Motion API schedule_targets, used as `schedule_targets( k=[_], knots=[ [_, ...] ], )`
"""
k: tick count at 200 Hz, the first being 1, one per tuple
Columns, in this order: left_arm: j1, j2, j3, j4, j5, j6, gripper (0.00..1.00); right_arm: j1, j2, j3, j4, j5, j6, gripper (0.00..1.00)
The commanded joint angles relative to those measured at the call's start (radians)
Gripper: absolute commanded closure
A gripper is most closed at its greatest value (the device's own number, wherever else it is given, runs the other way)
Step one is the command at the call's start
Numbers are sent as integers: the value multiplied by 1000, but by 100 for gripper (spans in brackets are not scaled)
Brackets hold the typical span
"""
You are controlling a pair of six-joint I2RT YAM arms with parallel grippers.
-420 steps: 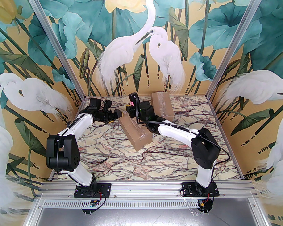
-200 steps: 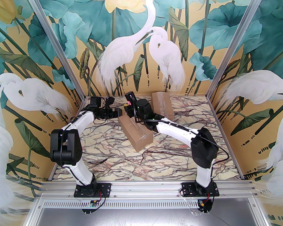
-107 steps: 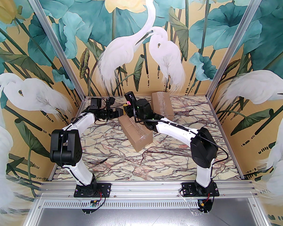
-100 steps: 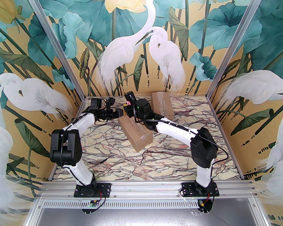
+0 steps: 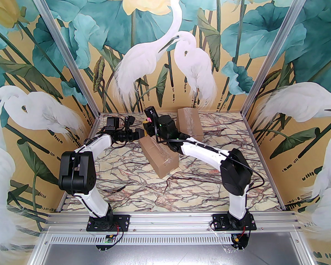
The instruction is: Unpack the express box
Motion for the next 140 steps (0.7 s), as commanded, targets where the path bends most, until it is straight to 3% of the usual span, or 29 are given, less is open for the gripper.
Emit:
schedule_targets(
  k=[1, 140],
  knots=[
    [-2, 27, -35, -44, -16, 17, 23, 5, 43, 48, 46, 12, -39, 100],
    [-3, 30, -33, -54, -28, 8, 26, -9, 102, 61, 97, 31, -37, 100]
  ],
)
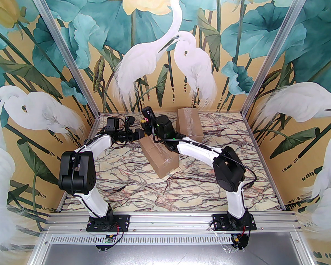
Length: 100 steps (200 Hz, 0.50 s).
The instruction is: Unpack the express box
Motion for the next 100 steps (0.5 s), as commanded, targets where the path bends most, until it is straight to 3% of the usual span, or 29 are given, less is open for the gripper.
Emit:
schedule_targets(
  k=[1, 100],
  knots=[
    [-2, 31, -28, -56, -29, 8, 26, -6, 35, 24, 25, 28, -4, 100],
    [-2, 37, -17, -62, -58, -32, 29, -4, 22, -5, 24, 48, -35, 100]
  ],
)
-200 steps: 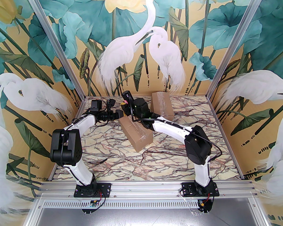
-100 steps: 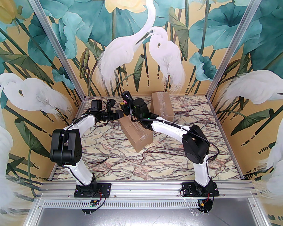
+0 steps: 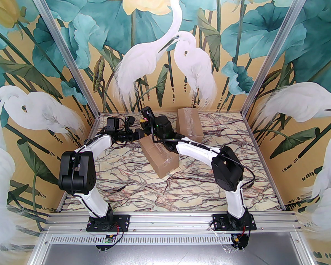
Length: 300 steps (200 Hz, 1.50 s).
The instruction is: Unpack the express box
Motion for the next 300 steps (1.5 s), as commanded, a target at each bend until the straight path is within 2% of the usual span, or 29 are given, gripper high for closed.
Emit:
schedule_targets(
  k=[1, 159, 300],
  knots=[
    [-2, 37, -19, -61, -58, -18, 29, -4, 7, -11, 2, 25, -18, 100],
    [-1, 64, -24, -68, -136, -74, 35, 16, -111, -133, -57, 80, -2, 100],
    [-1, 81, -11, -69, -183, -116, 36, 37, -196, -194, -149, 68, 84, 100]
  ],
)
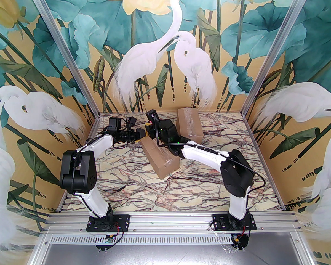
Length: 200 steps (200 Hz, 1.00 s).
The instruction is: Unpack the express box
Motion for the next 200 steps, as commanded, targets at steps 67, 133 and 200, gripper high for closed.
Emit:
schedule_targets(
  k=[67, 133, 200],
  knots=[
    [18, 68, -20, -56, -189, -43, 37, 26, -82, -36, -105, 16, 55, 100],
    [18, 54, -29, -57, -190, -48, 38, 27, -76, -21, -107, 3, 66, 100],
    [18, 43, -36, -55, -191, -53, 38, 27, -50, 3, -120, -6, 56, 100]
  ],
)
